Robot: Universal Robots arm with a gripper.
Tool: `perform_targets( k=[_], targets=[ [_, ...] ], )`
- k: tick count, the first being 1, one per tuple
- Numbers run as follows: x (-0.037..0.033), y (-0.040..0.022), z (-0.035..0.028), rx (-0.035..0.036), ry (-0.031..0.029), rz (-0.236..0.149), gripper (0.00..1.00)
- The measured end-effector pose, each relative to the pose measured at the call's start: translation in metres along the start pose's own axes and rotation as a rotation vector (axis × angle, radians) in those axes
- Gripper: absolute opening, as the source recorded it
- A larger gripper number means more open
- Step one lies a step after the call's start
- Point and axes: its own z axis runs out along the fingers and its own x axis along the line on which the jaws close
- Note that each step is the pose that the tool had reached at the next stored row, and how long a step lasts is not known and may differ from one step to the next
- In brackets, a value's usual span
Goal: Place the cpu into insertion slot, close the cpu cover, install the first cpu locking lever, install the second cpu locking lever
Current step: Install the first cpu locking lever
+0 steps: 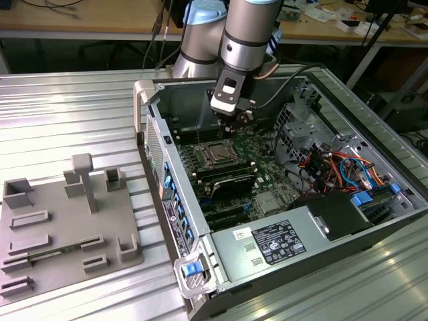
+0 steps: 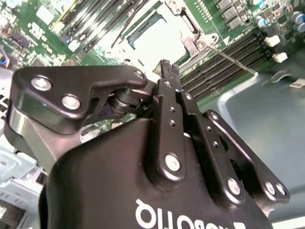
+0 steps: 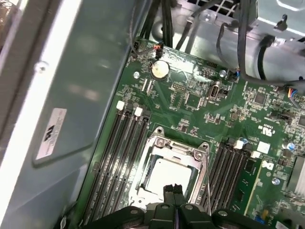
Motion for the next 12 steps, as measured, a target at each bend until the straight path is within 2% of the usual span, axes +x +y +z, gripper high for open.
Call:
perform_targets(
  k=[2,4,9,12],
  targets=[
    [-0.0002,0.0001,-0.0035,-0.0007,0.0002,-0.014,0.11],
    [-0.0003,0.0002,-0.0039,-0.0031,0.001,-0.047,0.11],
    [-0.0003,0.0002,-0.004,-0.0093,0.0029,-0.148,0.11],
    [-0.0003,0.0002,-0.004,-0.0143,0.0044,-0.226,0.11]
  ],
)
